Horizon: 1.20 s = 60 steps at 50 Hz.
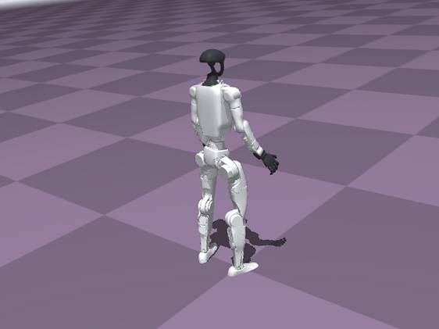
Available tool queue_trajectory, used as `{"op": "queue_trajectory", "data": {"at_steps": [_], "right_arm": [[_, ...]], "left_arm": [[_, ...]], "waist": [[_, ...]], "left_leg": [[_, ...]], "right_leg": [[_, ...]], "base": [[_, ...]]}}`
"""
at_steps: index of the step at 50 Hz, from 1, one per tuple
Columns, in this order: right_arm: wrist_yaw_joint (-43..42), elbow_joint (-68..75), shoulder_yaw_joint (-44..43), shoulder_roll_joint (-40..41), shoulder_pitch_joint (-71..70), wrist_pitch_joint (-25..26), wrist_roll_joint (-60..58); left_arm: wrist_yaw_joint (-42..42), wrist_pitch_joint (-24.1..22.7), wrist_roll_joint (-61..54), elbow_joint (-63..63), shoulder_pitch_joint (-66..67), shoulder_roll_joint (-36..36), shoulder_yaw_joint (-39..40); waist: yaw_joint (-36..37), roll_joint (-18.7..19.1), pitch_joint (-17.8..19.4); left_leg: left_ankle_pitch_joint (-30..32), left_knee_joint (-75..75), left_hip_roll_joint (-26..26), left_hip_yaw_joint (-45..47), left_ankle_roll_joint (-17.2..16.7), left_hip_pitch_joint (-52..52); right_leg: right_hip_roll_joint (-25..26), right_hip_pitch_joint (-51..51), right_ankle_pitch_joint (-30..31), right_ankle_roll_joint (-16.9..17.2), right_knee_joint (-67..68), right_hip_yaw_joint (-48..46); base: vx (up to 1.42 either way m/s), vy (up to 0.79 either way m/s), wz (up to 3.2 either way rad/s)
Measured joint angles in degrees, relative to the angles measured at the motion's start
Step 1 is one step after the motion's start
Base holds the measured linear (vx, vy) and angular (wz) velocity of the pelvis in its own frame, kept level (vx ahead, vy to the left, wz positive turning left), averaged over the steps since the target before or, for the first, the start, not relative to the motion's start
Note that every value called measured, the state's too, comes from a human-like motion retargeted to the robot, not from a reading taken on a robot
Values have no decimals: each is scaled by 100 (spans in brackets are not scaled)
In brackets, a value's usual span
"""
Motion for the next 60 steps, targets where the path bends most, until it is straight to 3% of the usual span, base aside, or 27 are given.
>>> {"op": "queue_trajectory", "data": {"at_steps": [8, 20, 30, 46, 60], "right_arm": [[165, -16, 115, 59, -41, 77, -59], [83, 167, 240, 240, 49, -25, -105], [105, 235, 265, 198, 135, -73, -126], [331, 189, 225, 98, 141, 92, -133], [351, 196, 252, 153, 124, 93, -125]], "left_arm": [[-450, 75, -19, -57, -22, 97, -126], [110, -187, -28, -437, -78, -116, 292], [126, -298, 15, -385, -116, -78, 143], [-423, 35, 19, -167, -245, -20, -107], [-388, 32, -16, -222, -281, -129, -88]], "waist": [[62, 1, 21], [148, 20, 69], [143, 54, 49], [117, 59, 16], [149, 47, 1]], "left_leg": [[63, -78, -18, -154, -9, -30], [118, -154, -63, -322, -32, -25], [122, -157, -72, -369, -48, -27], [103, -145, -81, -364, -48, -32], [84, -141, -100, -374, -39, -25]], "right_leg": [[-21, 20, -26, 0, 15, -155], [-71, 86, -67, -28, 26, -321], [-85, 102, -89, -43, 44, -363], [-96, 103, -90, -36, 37, -361], [-116, 121, -96, -31, 34, -372]], "base": [[-1, -1, 14], [0, 0, 5], [0, 0, 0], [0, 0, 0], [0, 0, 0]]}}
